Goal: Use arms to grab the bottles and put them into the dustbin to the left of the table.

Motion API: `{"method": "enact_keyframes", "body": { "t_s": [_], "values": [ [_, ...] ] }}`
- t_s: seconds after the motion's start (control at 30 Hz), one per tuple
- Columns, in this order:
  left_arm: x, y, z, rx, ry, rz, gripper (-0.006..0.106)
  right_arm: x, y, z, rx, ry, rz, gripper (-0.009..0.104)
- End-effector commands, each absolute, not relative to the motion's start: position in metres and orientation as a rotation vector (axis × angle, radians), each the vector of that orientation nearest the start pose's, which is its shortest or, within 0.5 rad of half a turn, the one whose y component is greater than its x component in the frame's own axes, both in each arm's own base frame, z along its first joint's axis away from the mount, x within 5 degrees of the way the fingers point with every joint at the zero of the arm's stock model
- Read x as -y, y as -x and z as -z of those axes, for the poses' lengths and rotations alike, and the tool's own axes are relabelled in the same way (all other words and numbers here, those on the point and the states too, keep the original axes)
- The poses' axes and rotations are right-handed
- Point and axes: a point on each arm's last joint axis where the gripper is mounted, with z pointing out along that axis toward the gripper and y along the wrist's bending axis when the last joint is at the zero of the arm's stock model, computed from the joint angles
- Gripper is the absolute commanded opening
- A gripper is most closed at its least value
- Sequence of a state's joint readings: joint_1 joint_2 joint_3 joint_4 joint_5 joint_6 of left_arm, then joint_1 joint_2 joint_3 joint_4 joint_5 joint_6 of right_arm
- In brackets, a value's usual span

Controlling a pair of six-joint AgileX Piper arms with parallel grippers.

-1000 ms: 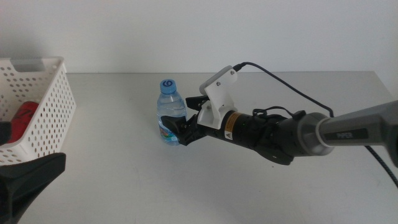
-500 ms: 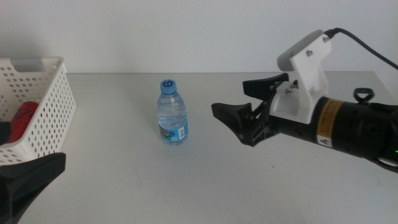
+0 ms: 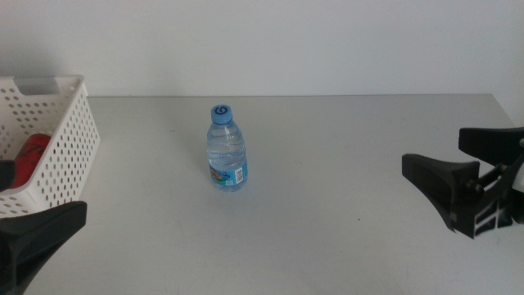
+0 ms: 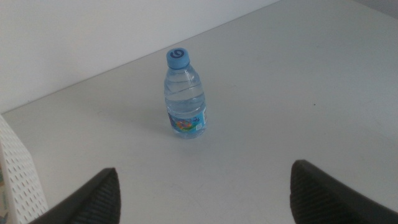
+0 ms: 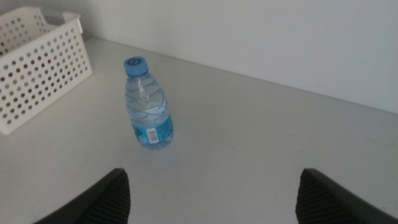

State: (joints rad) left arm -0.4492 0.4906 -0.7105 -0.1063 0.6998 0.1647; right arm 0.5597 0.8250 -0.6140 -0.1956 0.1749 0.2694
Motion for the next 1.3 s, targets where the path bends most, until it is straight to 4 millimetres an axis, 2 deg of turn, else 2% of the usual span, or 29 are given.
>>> {"method": "enact_keyframes", "body": {
  "t_s": [0.0,0.13,0.47,0.6,0.67,0.77,0.9,1.03,1.13,1.27],
  "values": [
    [0.044,-0.077,-0.365,-1.812,-0.521,0.338,0.093,-0.087,-0.137,-0.341,-1.757,0.481,-0.428,0.068],
    [0.044,-0.077,-0.365,-1.812,-0.521,0.338,0.093,-0.085,-0.127,-0.346,-1.733,0.524,-0.445,0.068],
    [0.044,-0.077,-0.365,-1.812,-0.521,0.338,0.093,-0.085,-0.127,-0.345,-1.735,0.526,-0.443,0.068],
    [0.045,-0.08,-0.378,-1.675,-0.475,0.342,0.093,-0.085,-0.127,-0.345,-1.736,0.526,-0.443,0.068],
    [0.046,-0.083,-0.375,-1.654,-0.464,0.341,0.093,-0.085,-0.127,-0.345,-1.736,0.526,-0.443,0.068],
    [0.048,-0.091,-0.361,-1.609,-0.453,0.325,0.093,-0.085,-0.127,-0.345,-1.736,0.526,-0.443,0.068],
    [0.05,-0.101,-0.324,-1.552,-0.383,0.344,0.093,-0.085,-0.127,-0.345,-1.736,0.526,-0.443,0.068],
    [0.052,-0.102,-0.292,-1.521,-0.341,0.386,0.093,-0.085,-0.127,-0.345,-1.736,0.526,-0.443,0.068],
    [0.058,-0.105,-0.282,-1.521,-0.39,0.384,0.093,-0.085,-0.127,-0.345,-1.736,0.526,-0.443,0.068],
    [0.067,-0.123,-0.276,-1.533,-0.385,0.362,0.093,-0.085,-0.127,-0.345,-1.736,0.526,-0.443,0.068]
  ]
}}
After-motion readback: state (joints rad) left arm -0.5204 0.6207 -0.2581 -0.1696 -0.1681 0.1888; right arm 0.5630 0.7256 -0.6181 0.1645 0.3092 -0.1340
